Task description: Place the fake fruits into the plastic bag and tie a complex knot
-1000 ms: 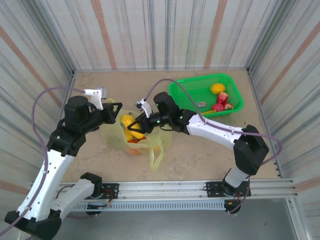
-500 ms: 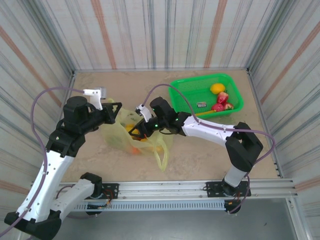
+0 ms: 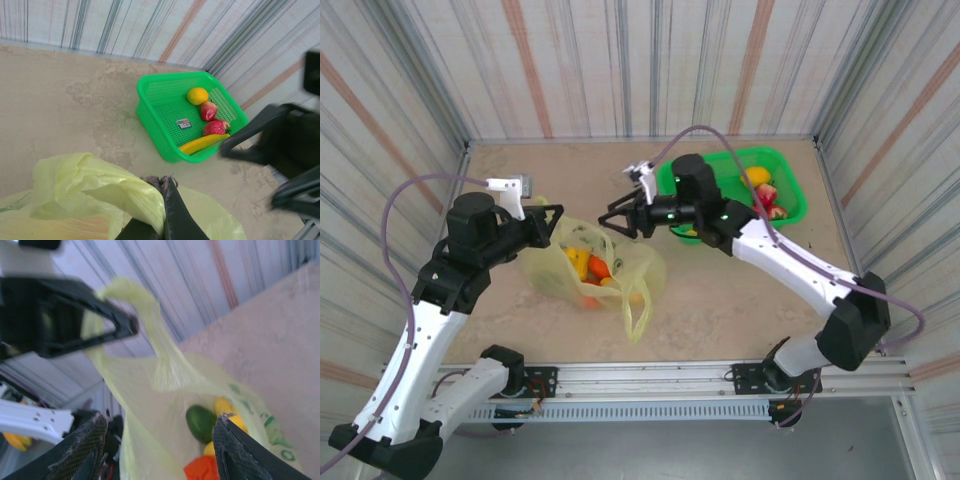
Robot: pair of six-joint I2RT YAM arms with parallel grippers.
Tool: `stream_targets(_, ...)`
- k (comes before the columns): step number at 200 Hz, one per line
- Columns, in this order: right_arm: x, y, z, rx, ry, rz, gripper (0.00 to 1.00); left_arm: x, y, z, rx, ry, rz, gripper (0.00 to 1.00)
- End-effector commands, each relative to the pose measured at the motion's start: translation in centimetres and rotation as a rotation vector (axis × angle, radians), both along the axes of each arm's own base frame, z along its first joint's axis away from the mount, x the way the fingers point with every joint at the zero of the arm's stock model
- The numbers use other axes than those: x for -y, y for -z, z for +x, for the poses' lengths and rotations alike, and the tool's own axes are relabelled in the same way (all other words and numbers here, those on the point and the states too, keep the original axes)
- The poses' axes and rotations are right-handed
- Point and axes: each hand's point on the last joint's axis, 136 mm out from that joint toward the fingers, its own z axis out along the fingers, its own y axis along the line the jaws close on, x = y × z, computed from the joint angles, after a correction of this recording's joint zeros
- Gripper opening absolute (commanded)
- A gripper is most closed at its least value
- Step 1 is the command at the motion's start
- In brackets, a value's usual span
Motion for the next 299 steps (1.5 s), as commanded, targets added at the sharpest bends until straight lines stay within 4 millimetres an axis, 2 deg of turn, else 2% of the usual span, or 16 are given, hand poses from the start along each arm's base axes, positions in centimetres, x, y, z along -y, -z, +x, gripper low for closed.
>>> stream_targets(1,2.6,-1.9,0.2,-0.026,0.013,0.081,0.59,-0.1,-0.2,0.0,0.015,-0.004,0.021,0.00)
stream_targets(17,5.2,-1.2,2.4,-0.043,0.129,0.060,0.59,-0.1,-0.2,0.0,0.015,-0.002,0.021,0.00)
stream_targets(29,7.7,0.3,5.1,-0.074,0.288,-0.006,0.59,-0.1,-0.2,-0.1,0.015,0.001,0.020,0.00)
stream_targets(41,10.8,3.0,7.9,-0.137,0.474,-0.121,0.59,0.0,-0.1,-0.1,0.014,0.003,0.023,0.00)
stream_targets(57,17.2,7.9,11.3,-0.236,0.809,-0.392,0.62,0.0,0.0,-0.1,0.015,0.004,0.027,0.00)
stream_targets(64,19.9,9.7,12.0,-0.294,0.926,-0.497,0.63,-0.1,0.0,-0.1,0.014,0.003,0.028,0.00)
stream_targets(72,22.1,11.3,12.6,-0.379,1.007,-0.558,0.64,0.0,0.1,-0.1,0.013,0.005,0.029,0.00)
stream_targets(92,25.5,14.2,13.4,-0.495,1.108,-0.650,0.64,0.0,0.4,-0.1,0.009,0.010,0.032,0.00)
stream_targets(134,28.8,18.0,14.1,-0.556,1.188,-0.815,0.69,0.0,0.4,-0.2,0.011,0.010,0.037,0.00)
stream_targets(156,30.3,19.4,14.1,-0.608,1.249,-0.851,0.72,-0.1,0.5,-0.3,0.011,0.009,0.041,0.00)
stream_targets(184,31.8,20.2,14.3,-0.647,1.292,-0.860,0.71,-0.1,0.5,-0.4,0.014,0.008,0.041,0.00)
stream_targets(226,32.9,21.2,14.4,-0.649,1.315,-0.898,0.70,-0.3,0.5,-0.6,0.020,0.005,0.047,0.00)
stream_targets(299,33.1,23.5,14.4,-0.686,1.300,-0.925,0.59,-0.6,0.4,-1.0,0.030,-0.001,0.049,0.00)
